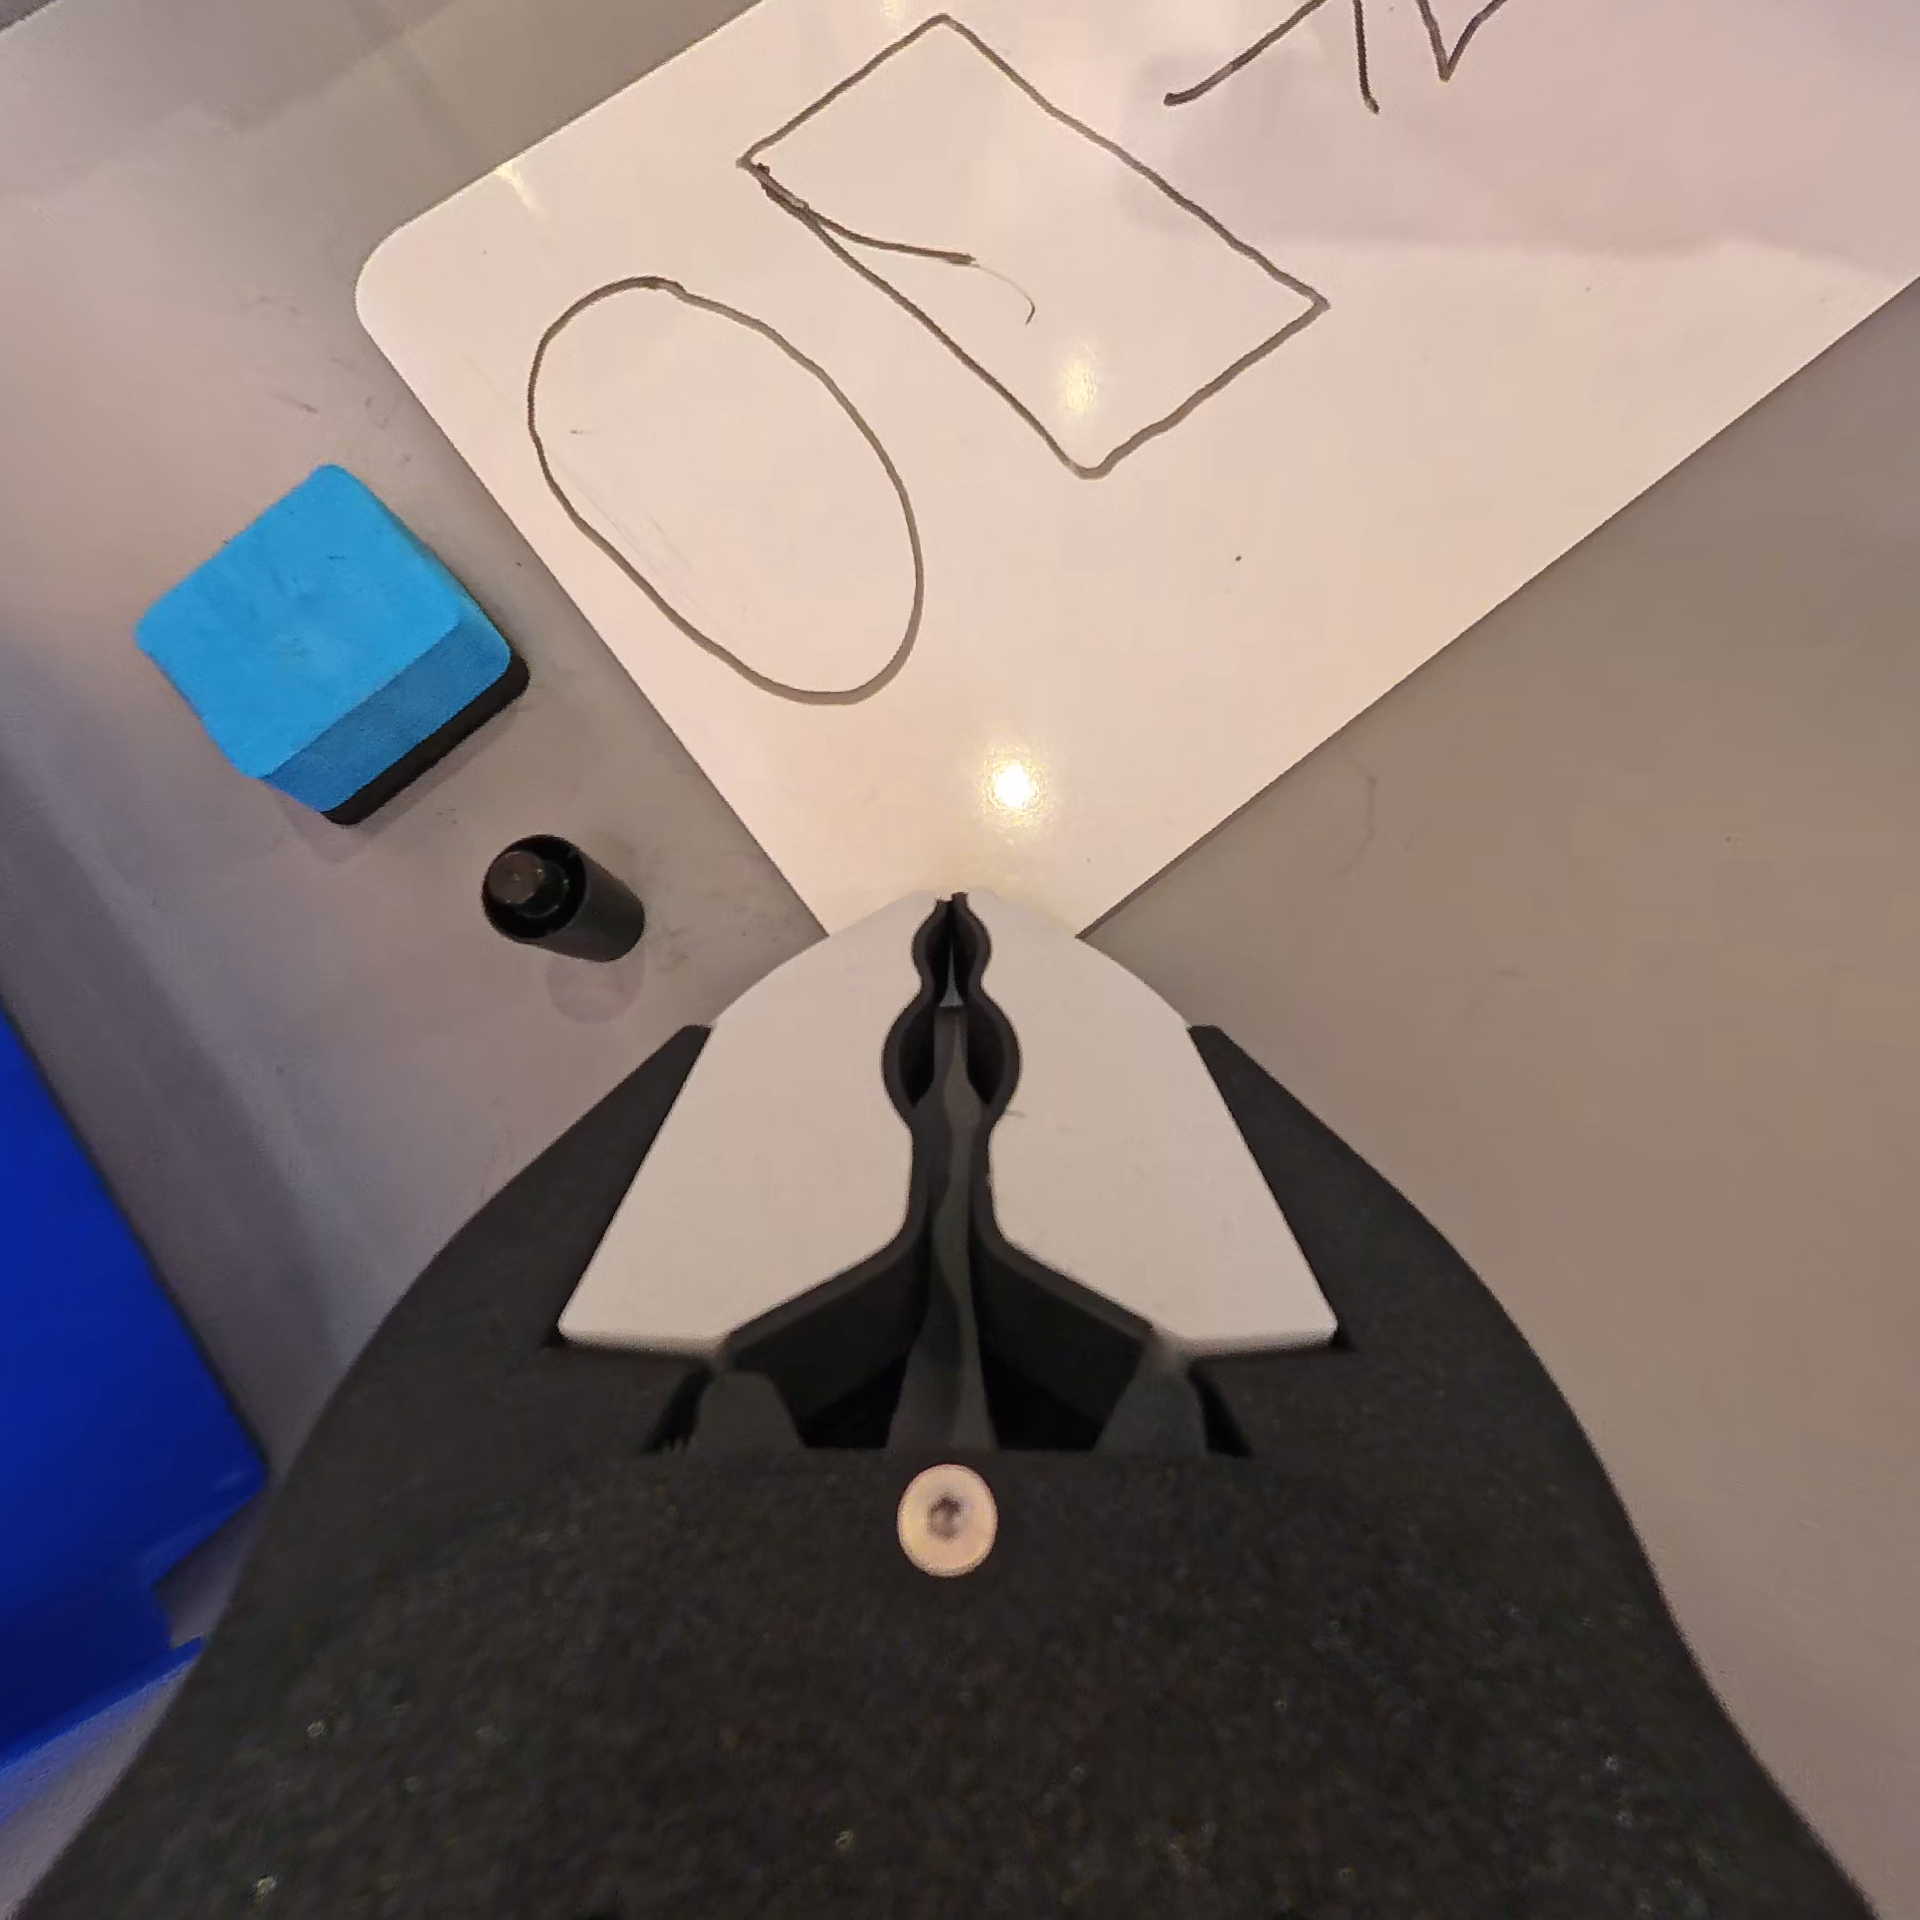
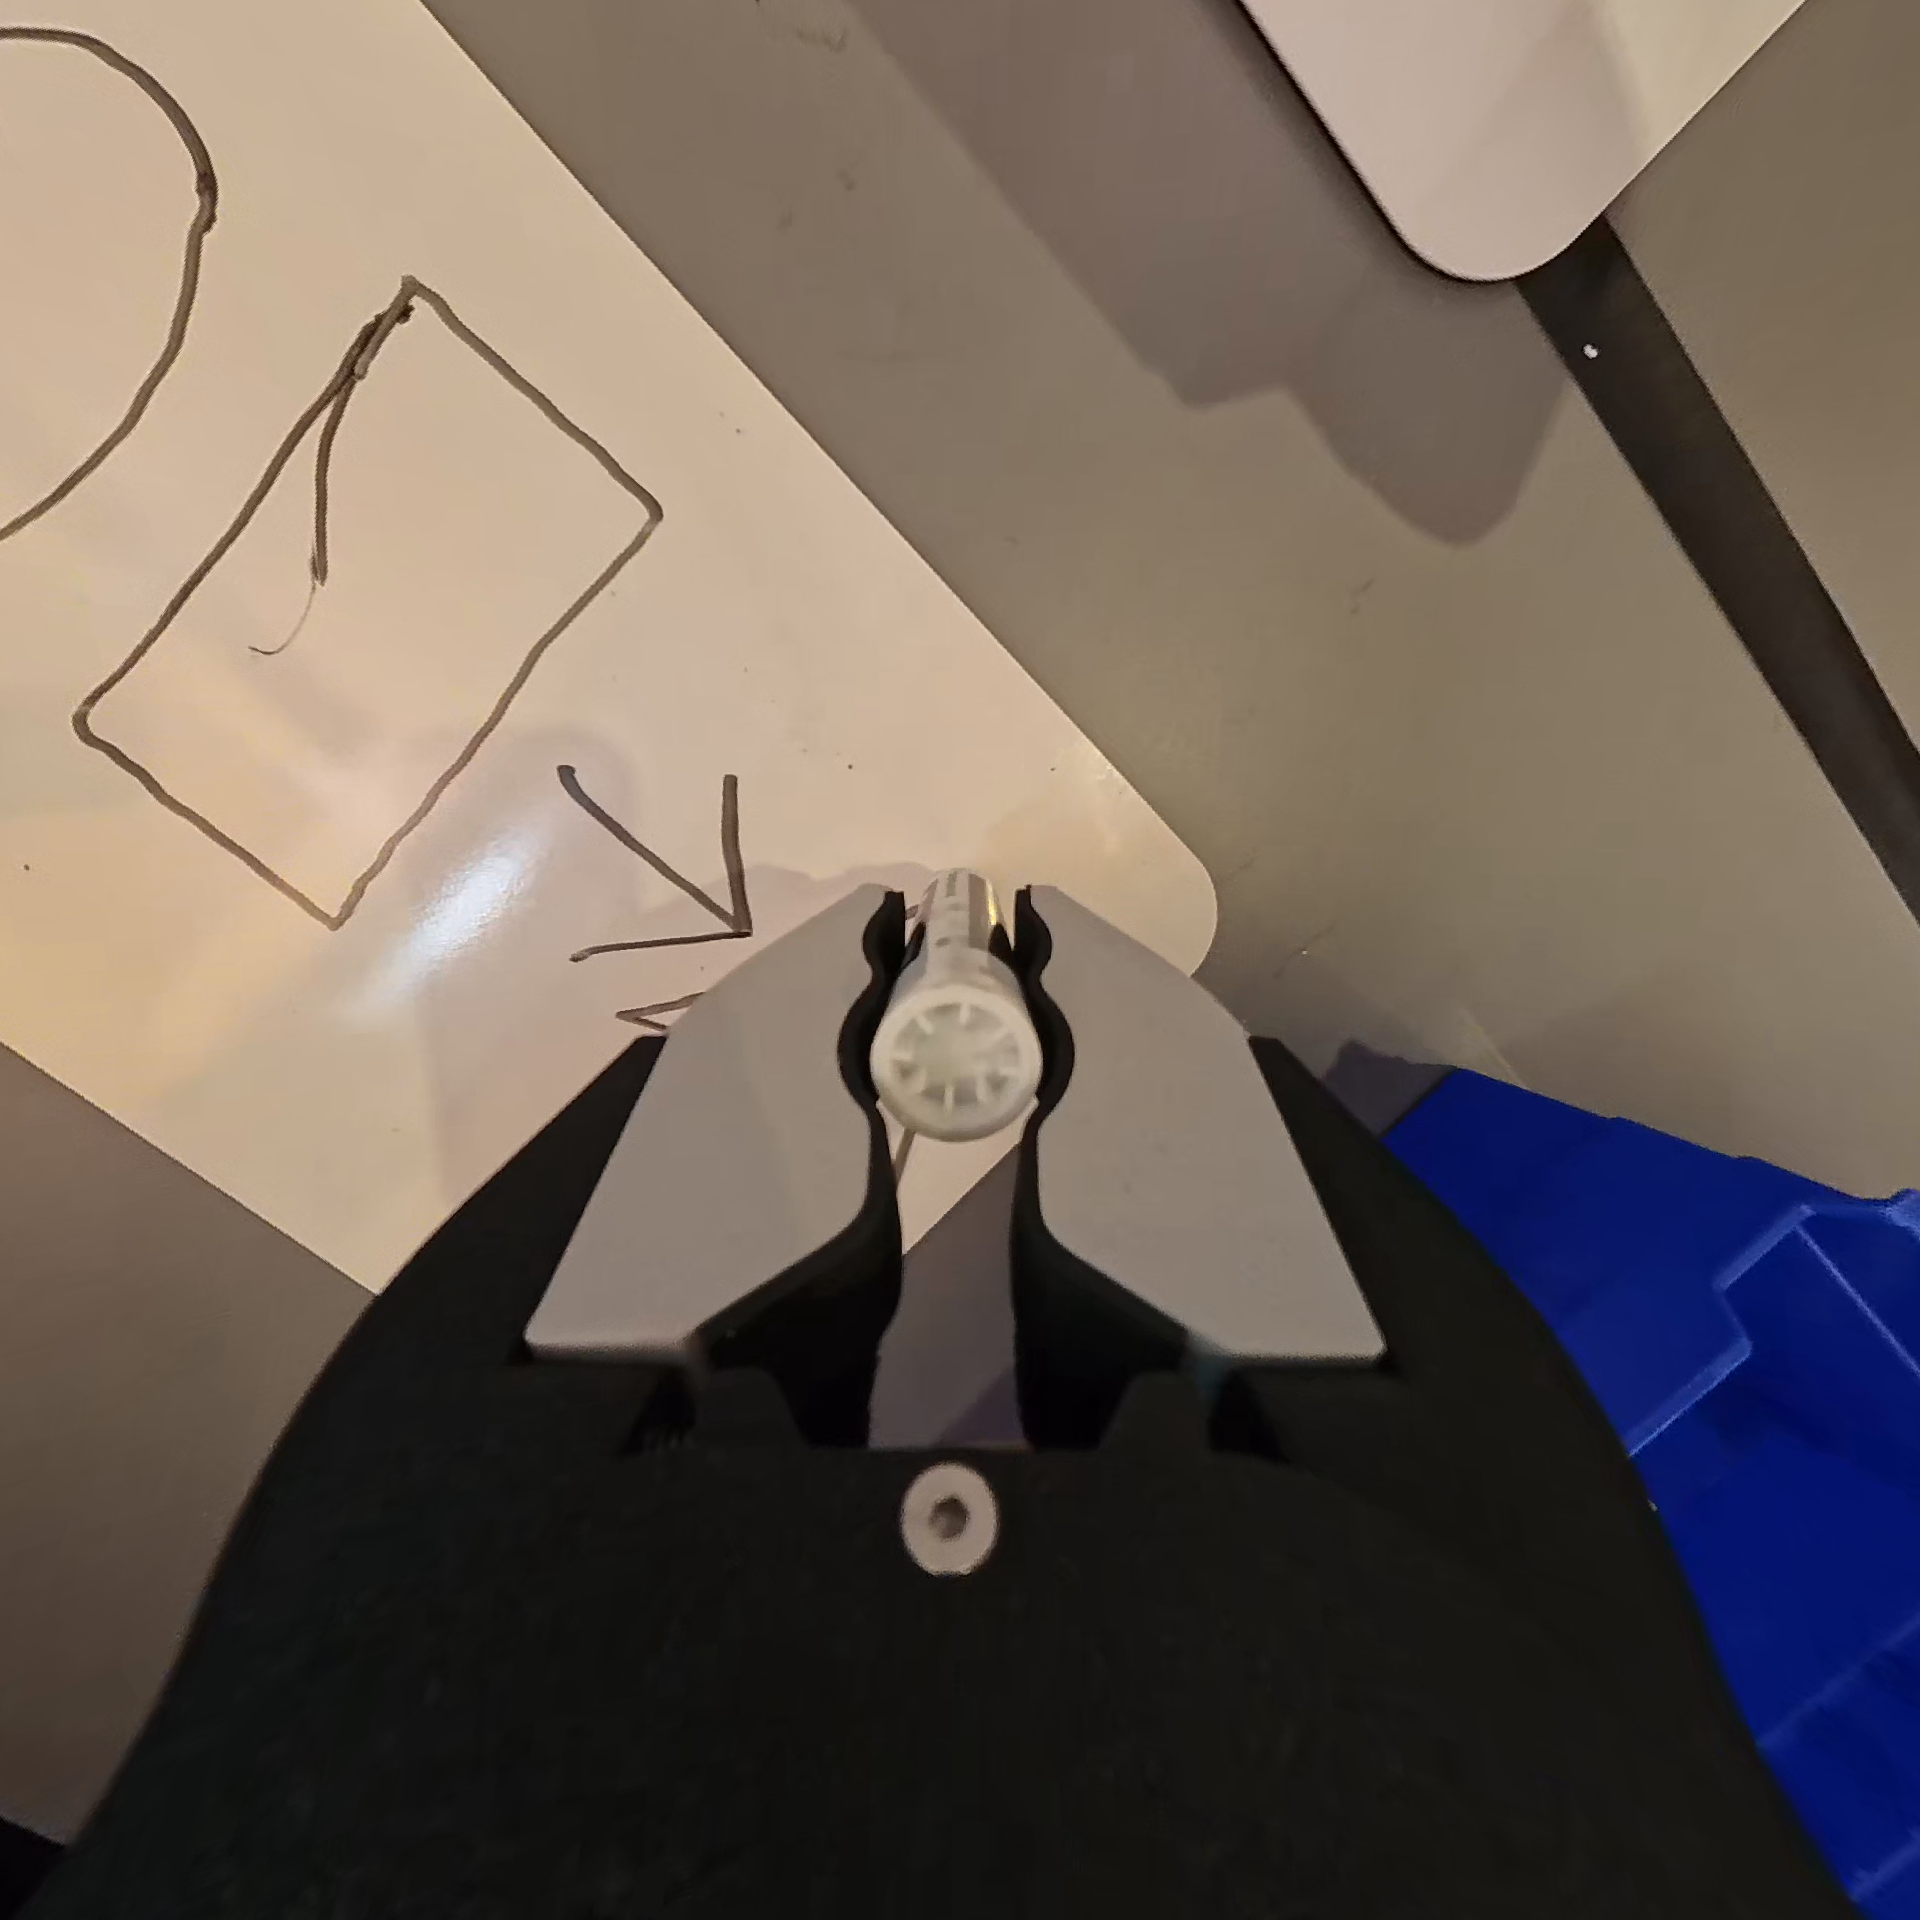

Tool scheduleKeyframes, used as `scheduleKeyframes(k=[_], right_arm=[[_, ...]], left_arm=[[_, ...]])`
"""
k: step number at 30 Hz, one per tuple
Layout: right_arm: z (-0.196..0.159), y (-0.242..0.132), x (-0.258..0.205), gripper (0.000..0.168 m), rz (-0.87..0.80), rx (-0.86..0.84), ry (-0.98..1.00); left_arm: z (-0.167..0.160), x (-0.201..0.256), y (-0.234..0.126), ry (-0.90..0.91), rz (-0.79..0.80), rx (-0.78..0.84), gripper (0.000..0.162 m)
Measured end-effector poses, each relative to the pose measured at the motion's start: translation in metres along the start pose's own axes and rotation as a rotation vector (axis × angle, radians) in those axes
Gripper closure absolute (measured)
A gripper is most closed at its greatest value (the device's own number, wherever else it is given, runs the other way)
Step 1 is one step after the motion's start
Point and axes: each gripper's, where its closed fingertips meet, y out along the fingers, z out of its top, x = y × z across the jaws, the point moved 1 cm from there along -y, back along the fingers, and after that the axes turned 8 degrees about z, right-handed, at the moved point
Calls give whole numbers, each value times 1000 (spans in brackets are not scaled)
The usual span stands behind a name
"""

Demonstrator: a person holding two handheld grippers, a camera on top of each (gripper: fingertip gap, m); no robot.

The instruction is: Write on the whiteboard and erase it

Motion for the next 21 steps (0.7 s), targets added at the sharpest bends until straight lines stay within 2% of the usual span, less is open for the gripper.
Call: scheduleKeyframes(k=[17, 21], right_arm=[[-14, -5, -1, 148, -31, -21, 4], [-10, -13, -8, 148, -27, 59, 0]], left_arm=[[0, 0, 0, 4, 8, 0, 162], [0, 0, 0, 6, 10, 0, 162]])
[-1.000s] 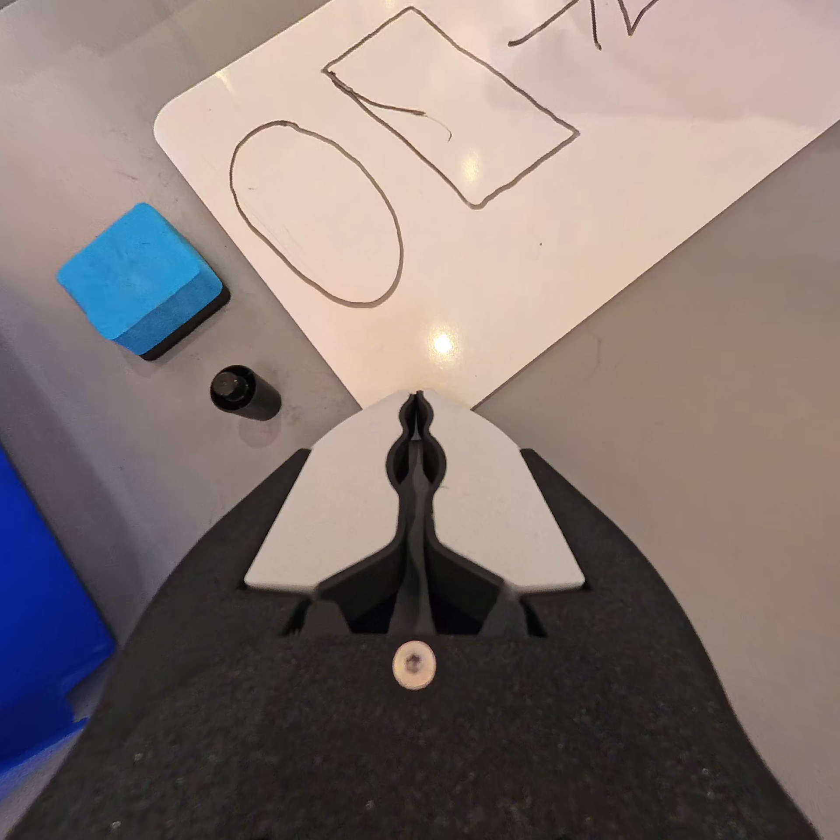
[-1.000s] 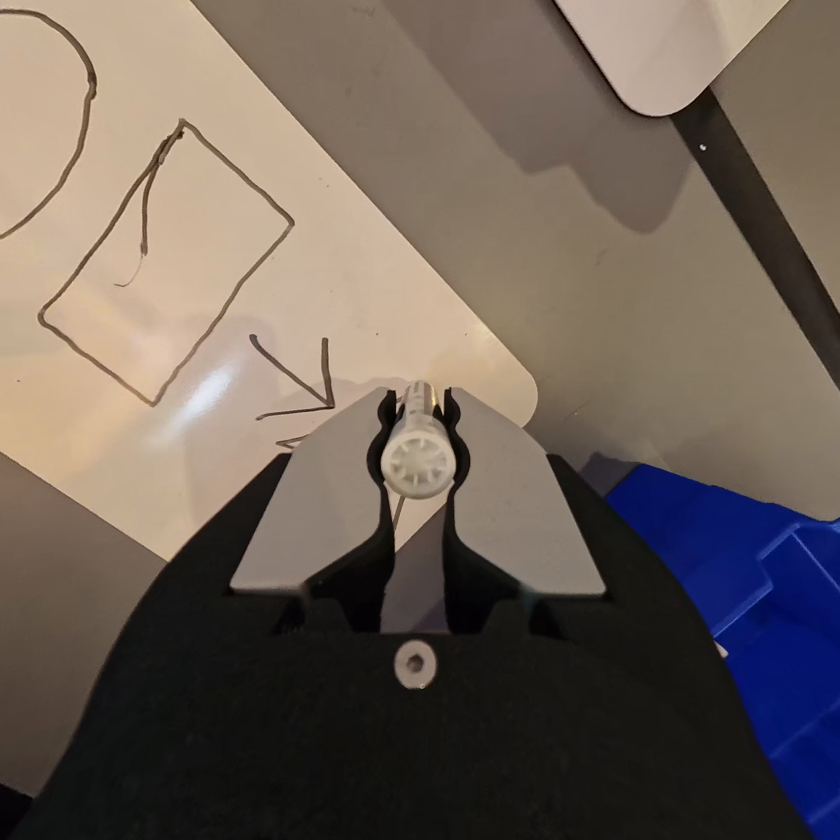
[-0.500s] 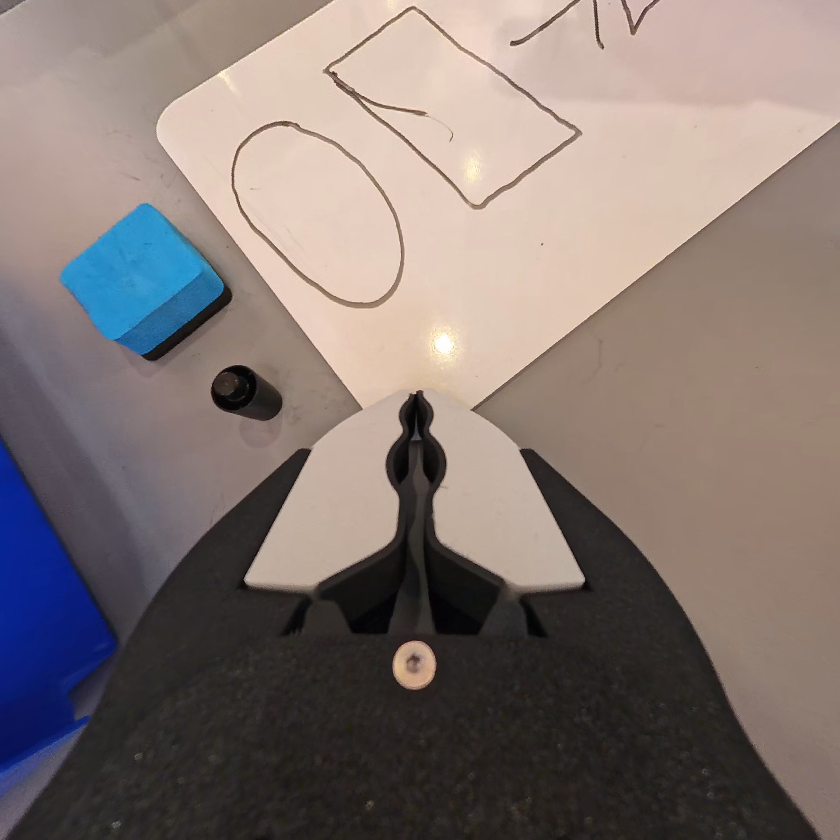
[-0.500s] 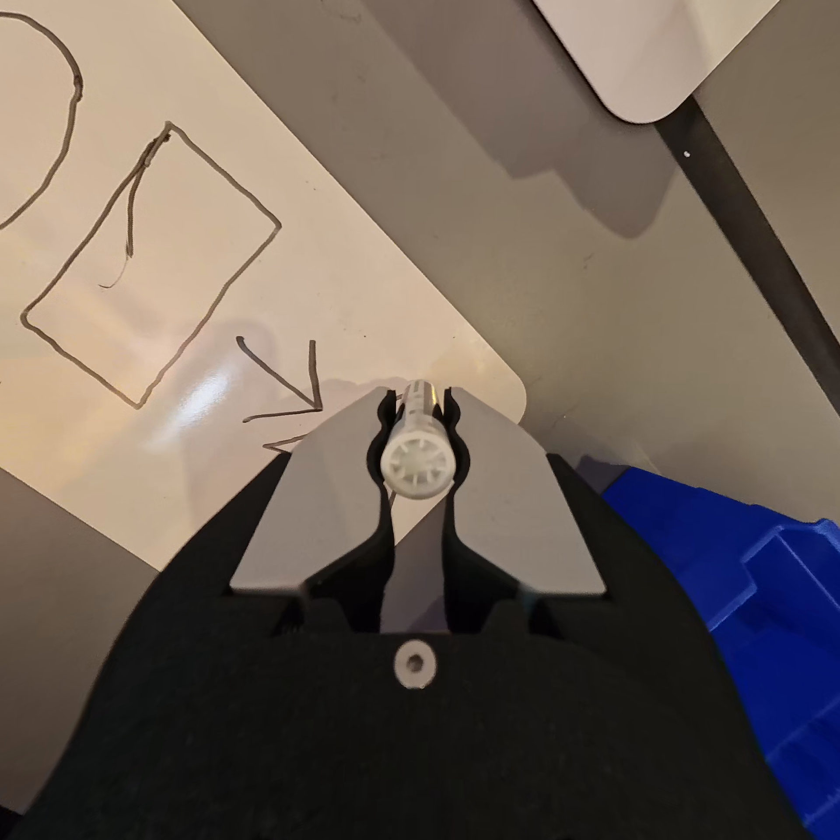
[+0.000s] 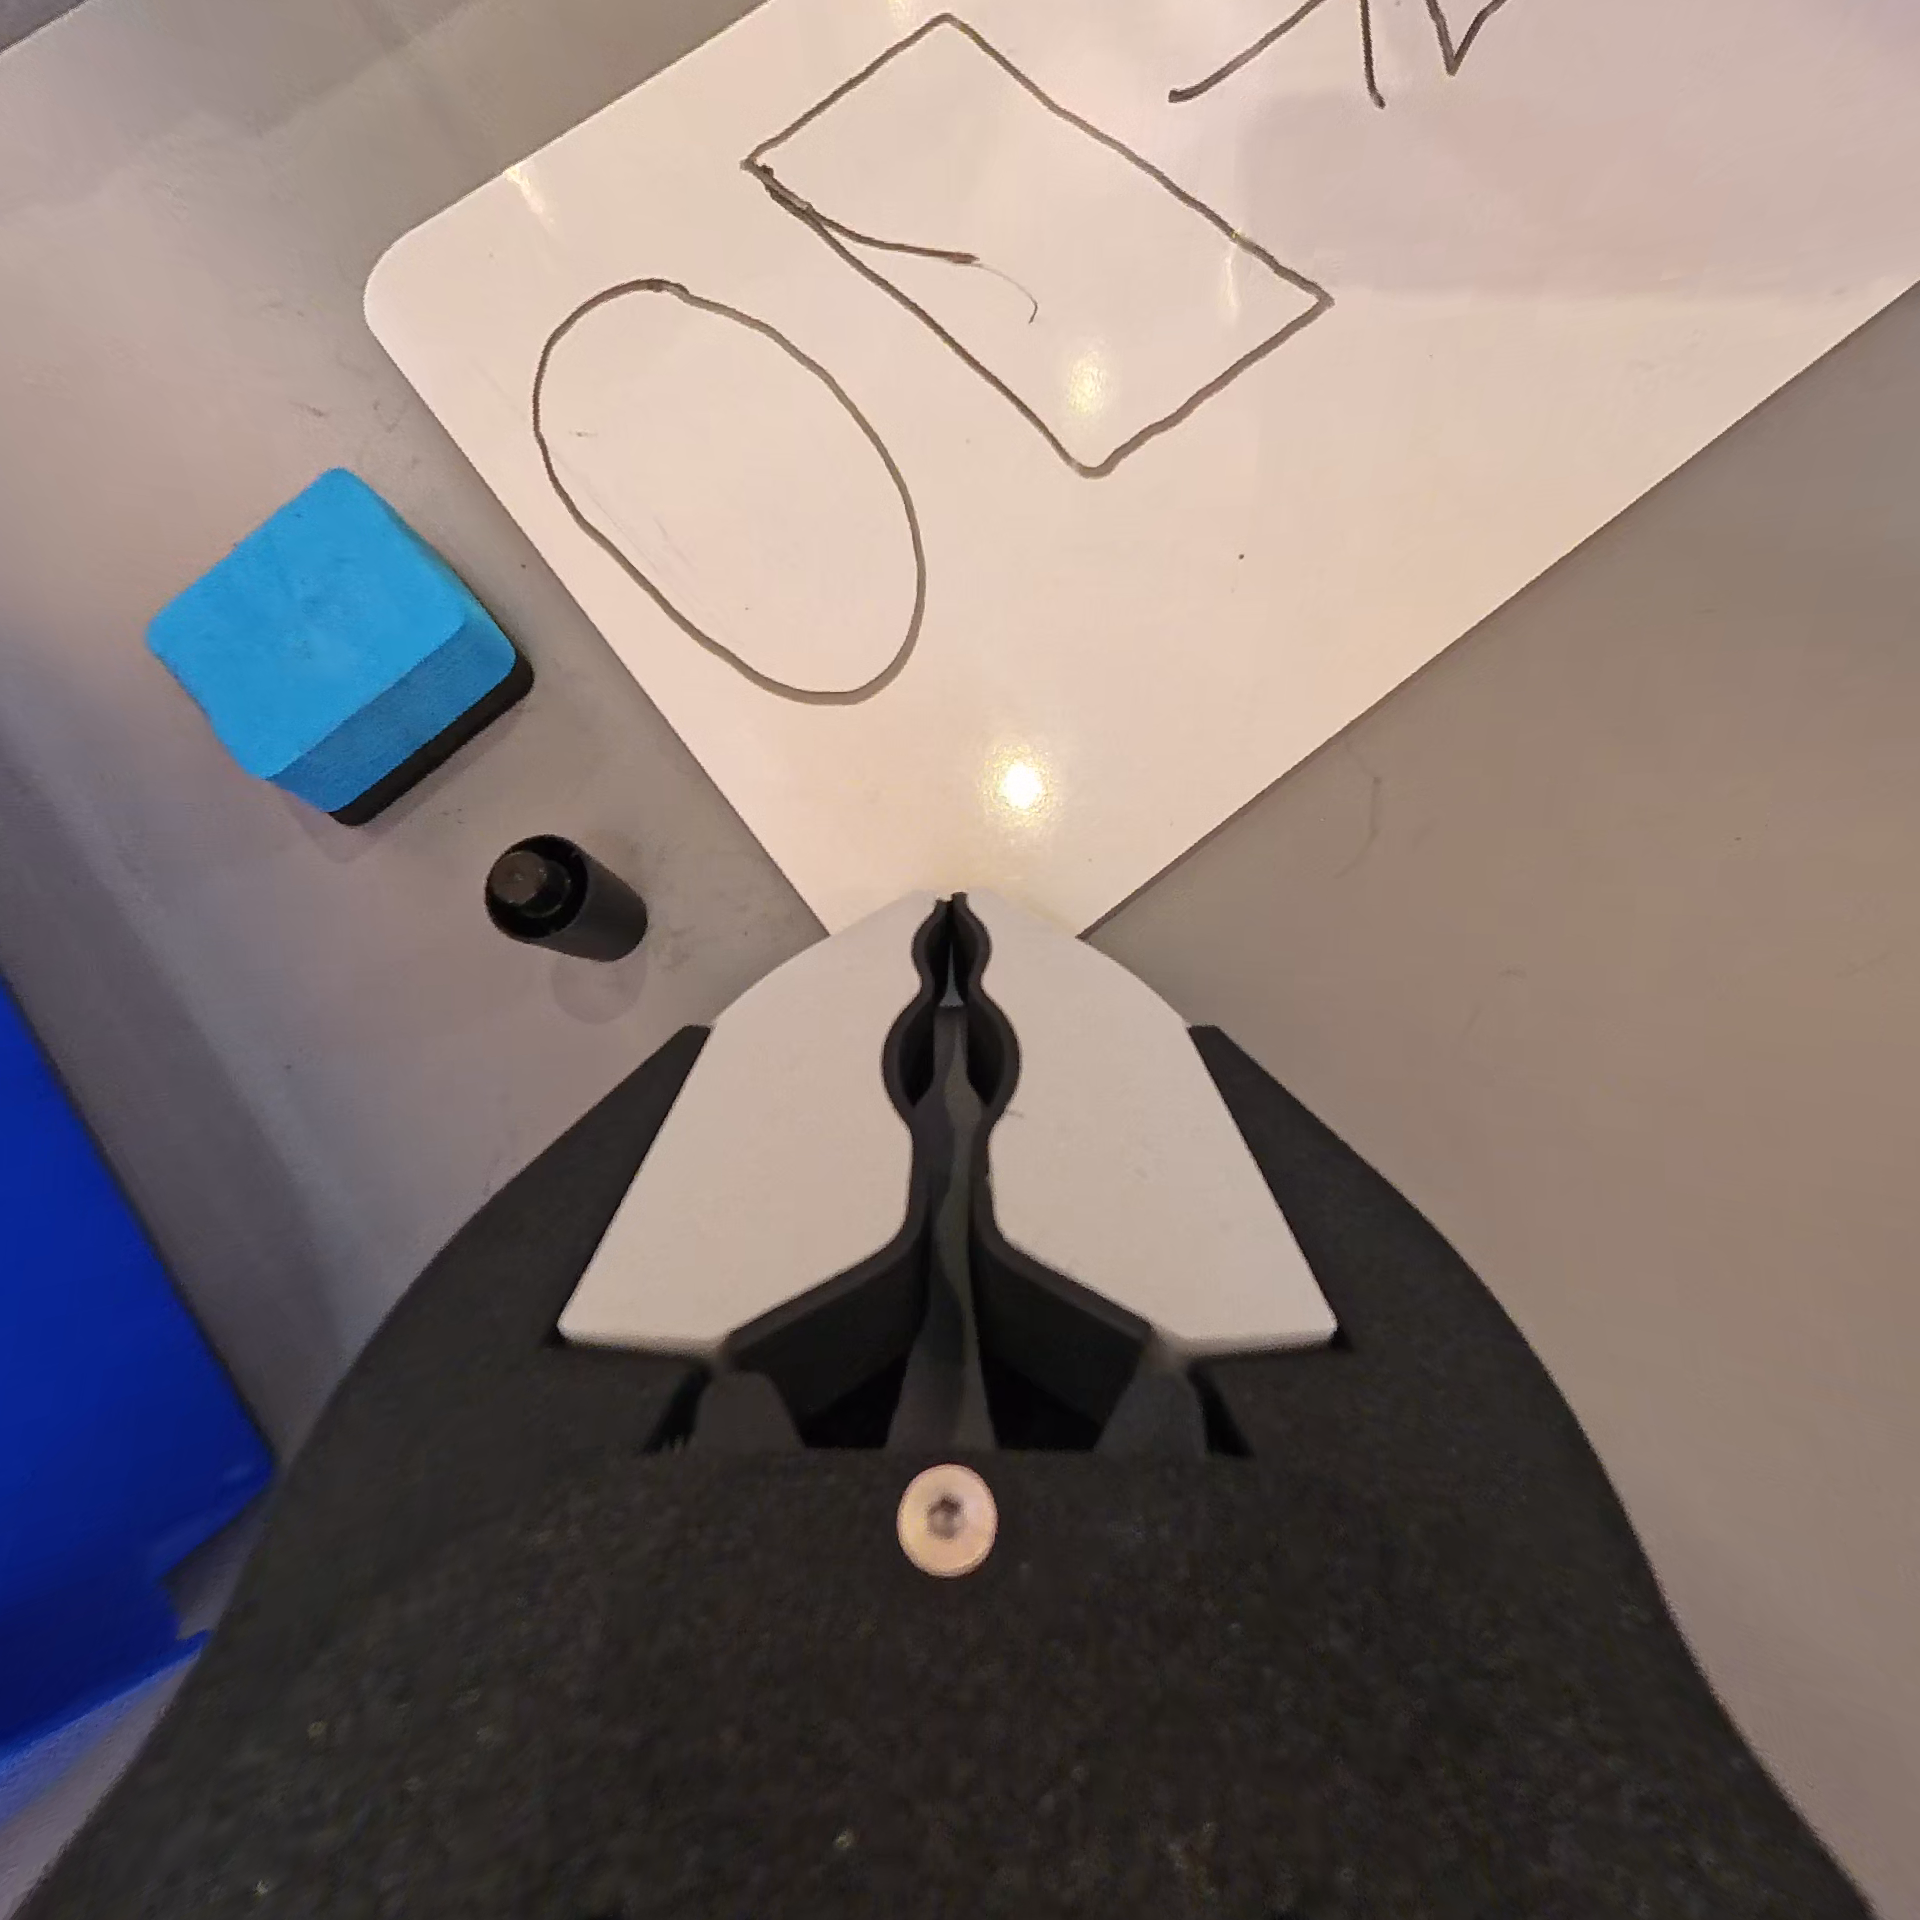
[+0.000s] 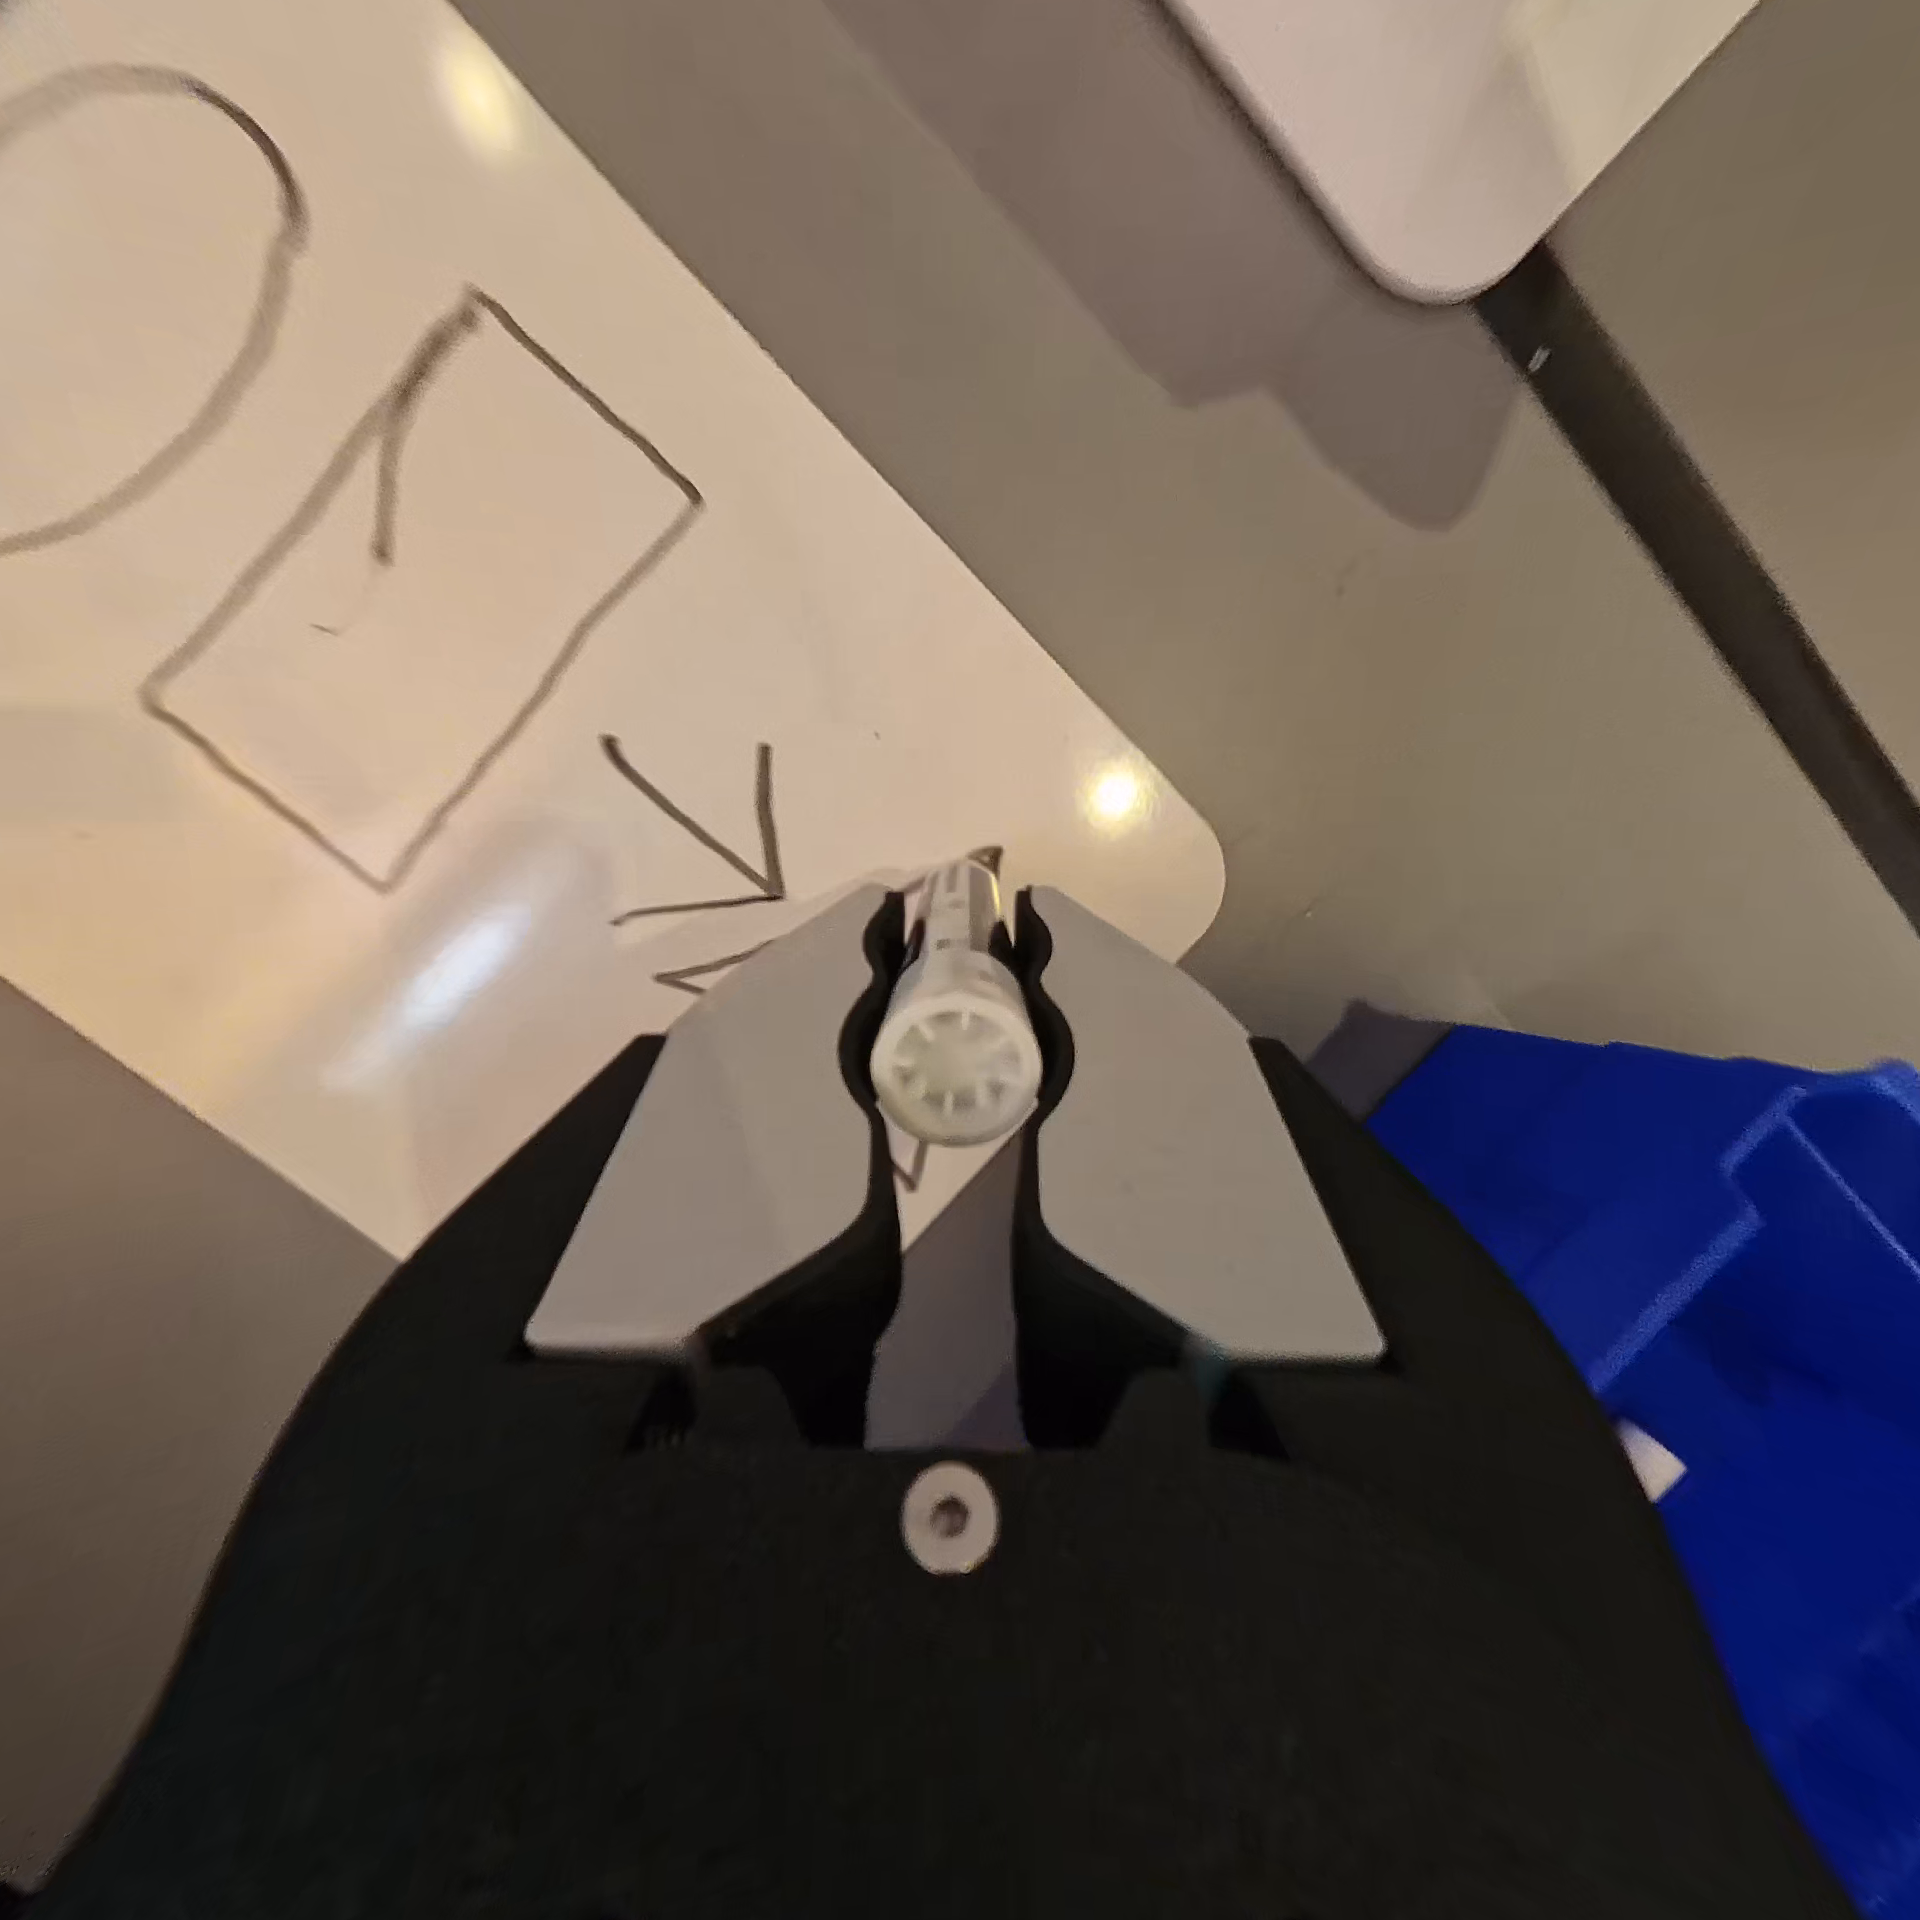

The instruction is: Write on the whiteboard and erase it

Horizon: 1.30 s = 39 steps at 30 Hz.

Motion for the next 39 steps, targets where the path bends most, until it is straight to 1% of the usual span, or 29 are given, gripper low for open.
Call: scheduleKeyframes(k=[2, 4, 6, 7, 9, 11, 13, 16, 19, 22, 24, 29, 39], right_arm=[[9, -27, -15, 148, -30, 119, -35], [13, -66, -44, 148, -61, 286, -86], [4, -101, -80, 148, -68, 479, -114], [-8, -114, -93, 148, -93, 563, -116], [-38, -125, -116, 148, -122, 711, -95], [-71, -122, -135, 148, -143, 819, -67], [-104, -114, -148, 148, -195, 882, -50], [-139, -100, -157, 148, -229, 870, -18], [-149, -103, -161, 148, -179, 883, 21], [-155, -105, -156, 148, -209, 904, 10], [-158, -102, -152, 148, -214, 891, 7], [-158, -103, -151, 148, -169, 926, 45], [-154, -100, -159, 148, -147, 924, -3]], left_arm=[[0, 0, 0, -2, 1, 0, 162], [0, 0, 0, -1, 3, 0, 162], [0, 0, 0, 0, 6, 0, 162], [0, 0, 0, 3, 8, 0, 162], [0, 0, 0, 8, 13, 2, 162], [-1, 0, 0, 8, 12, 2, 162], [-1, -1, -1, 4, 11, 2, 162], [-1, -1, -1, 6, 14, 2, 162], [-1, -1, -1, 5, 16, 2, 162], [-1, -2, -1, 4, 23, 0, 162], [-1, -2, -1, 2, 27, 0, 162], [-1, -2, -1, -4, 25, 1, 162], [-1, -2, -1, -8, 24, 1, 162]])
